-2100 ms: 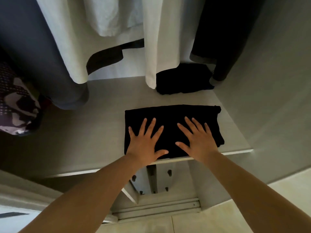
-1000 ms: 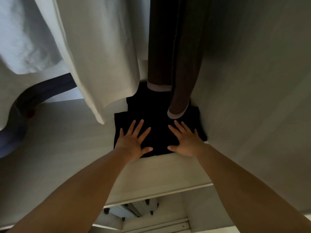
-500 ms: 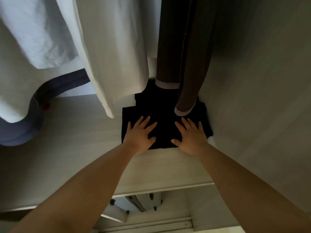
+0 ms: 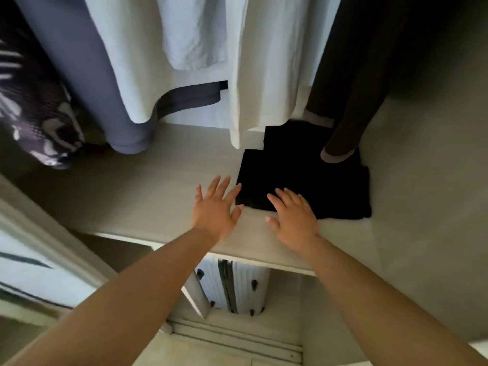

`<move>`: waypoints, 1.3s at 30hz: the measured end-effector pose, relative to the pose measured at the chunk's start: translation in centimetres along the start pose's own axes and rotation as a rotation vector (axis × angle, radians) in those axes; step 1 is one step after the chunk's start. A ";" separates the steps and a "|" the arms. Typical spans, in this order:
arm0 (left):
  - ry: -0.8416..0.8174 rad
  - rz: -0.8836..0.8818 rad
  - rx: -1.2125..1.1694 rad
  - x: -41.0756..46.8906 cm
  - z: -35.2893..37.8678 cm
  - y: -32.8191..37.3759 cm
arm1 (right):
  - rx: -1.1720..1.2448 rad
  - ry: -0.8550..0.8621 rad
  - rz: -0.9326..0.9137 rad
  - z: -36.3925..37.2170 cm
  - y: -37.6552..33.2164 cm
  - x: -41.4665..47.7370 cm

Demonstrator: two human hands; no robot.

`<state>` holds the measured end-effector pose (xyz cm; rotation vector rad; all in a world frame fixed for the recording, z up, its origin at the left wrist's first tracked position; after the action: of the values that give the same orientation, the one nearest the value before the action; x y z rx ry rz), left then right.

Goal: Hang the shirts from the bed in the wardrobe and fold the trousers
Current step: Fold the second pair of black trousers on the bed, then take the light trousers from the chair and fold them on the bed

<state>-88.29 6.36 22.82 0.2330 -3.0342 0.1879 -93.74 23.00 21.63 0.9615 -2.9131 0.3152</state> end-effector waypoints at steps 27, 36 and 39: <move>-0.109 -0.718 0.162 -38.8 1.1 -23.0 | 0.151 -0.273 -0.780 10.5 -39.7 -10.2; -0.151 -1.078 0.141 -47.0 1.4 -31.6 | 0.260 -0.395 -1.033 11.7 -53.8 -8.9; -0.139 -1.182 0.132 -48.7 1.3 -34.7 | 0.262 -0.437 -1.105 11.9 -58.4 -7.8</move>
<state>-35.00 -20.74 20.59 1.9539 -2.4398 0.2571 -52.64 -20.84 19.29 2.6933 -2.1202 0.4235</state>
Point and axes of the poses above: each hand's wrist, its own x-axis towards the middle knuckle, its own z-axis out of the palm, y = z × x, the point moved 5 cm from there along x, towards the middle knuckle, and after that the axes turned 6 degrees about x, right-handed, at the moved point
